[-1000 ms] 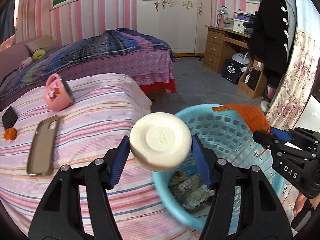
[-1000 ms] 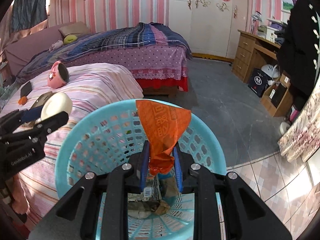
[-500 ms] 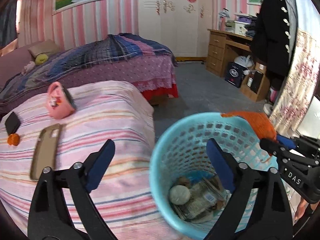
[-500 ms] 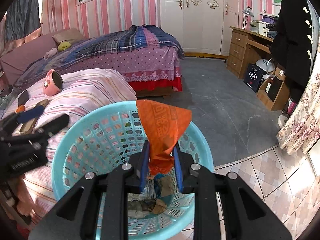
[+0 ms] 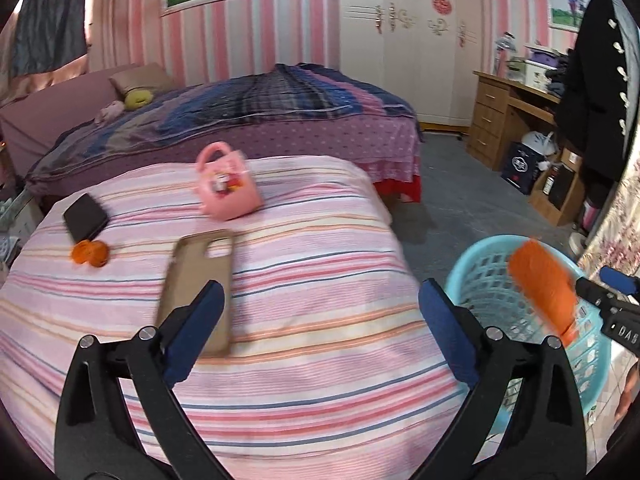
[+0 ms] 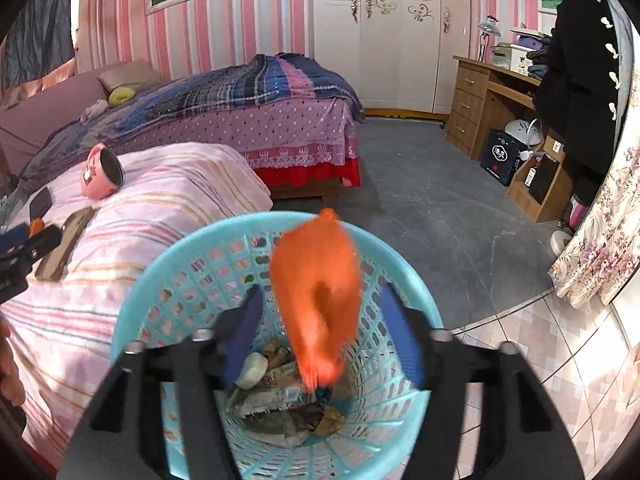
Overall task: Collect trash
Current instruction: 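Carry the soap and mesh bag over the blue basket and open both grippers, then move both grippers back over the bed toward the tangerine and orange cap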
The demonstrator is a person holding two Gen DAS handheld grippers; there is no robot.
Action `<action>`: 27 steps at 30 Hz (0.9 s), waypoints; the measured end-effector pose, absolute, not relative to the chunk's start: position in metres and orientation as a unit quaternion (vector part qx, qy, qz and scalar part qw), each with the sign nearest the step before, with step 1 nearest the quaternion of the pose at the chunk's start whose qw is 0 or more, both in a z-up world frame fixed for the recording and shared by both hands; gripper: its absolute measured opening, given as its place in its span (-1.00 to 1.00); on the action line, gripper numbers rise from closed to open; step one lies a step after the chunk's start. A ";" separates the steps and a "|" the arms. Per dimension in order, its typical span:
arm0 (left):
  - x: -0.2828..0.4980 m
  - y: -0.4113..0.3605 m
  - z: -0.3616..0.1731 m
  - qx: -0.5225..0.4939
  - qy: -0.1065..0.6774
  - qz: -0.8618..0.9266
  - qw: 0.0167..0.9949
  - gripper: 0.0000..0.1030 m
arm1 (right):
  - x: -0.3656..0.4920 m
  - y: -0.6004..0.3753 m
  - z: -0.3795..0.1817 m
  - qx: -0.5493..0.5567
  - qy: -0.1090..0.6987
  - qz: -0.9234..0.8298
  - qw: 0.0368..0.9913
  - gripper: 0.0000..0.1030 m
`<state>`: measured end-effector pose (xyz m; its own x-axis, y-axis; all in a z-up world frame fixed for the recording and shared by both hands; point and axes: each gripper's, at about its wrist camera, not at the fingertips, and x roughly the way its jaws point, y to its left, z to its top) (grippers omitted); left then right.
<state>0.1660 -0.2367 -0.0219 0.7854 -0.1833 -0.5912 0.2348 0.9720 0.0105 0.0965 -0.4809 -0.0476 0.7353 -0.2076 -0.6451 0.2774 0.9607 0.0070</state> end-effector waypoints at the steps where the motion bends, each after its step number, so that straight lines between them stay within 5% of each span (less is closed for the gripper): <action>1: 0.167 -0.230 -0.022 0.042 0.308 -0.105 0.945 0.84 | 0.099 -0.478 -0.047 0.057 0.338 -0.130 0.930 0.24; 8: 0.171 -0.181 -0.018 0.032 0.306 -0.075 0.949 0.88 | 0.112 -0.457 -0.043 0.046 0.332 -0.138 0.932 0.65; 27: 0.201 -0.049 -0.017 -0.001 0.316 -0.005 0.949 0.89 | 0.146 -0.371 -0.043 -0.005 0.332 -0.112 0.936 0.71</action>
